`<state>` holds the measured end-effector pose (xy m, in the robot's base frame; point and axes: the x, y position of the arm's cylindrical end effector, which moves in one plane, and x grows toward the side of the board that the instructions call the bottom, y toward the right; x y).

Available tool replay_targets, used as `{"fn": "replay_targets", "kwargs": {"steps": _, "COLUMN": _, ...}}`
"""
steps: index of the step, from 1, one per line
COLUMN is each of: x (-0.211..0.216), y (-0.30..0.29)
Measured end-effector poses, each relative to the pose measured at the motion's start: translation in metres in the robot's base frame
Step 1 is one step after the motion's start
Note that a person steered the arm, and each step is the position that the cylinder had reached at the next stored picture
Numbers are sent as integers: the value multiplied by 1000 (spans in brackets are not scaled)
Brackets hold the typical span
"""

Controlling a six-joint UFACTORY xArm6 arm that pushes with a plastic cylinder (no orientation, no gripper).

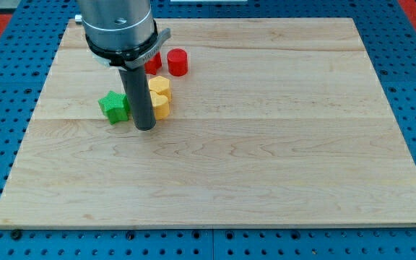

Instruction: Move your arm to blue triangle

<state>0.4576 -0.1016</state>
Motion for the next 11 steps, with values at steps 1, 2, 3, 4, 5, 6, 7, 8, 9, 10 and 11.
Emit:
{"fn": "replay_targets", "kwargs": {"steps": 1, "x": 0, "y": 0}}
{"fn": "replay_targets", "kwargs": {"steps": 2, "x": 3, "y": 3}}
{"fn": "replay_targets", "kwargs": {"steps": 3, "x": 45, "y": 8}}
{"fn": "replay_targets", "kwargs": {"steps": 4, "x": 27, "y": -36}}
{"fn": "replay_targets", "kwargs": {"steps": 5, "x": 6, "y": -109}}
{"fn": "replay_targets", "kwargs": {"steps": 6, "x": 1, "y": -148}}
{"fn": "replay_targets", "kwargs": {"steps": 7, "x": -19, "y": -181}}
{"fn": "replay_targets", "kwargs": {"steps": 8, "x": -72, "y": -203}}
{"fn": "replay_targets", "kwargs": {"steps": 9, "x": -98, "y": -203}}
{"fn": "replay_targets", "kwargs": {"steps": 10, "x": -123, "y": -203}}
{"fn": "replay_targets", "kwargs": {"steps": 11, "x": -147, "y": -203}}
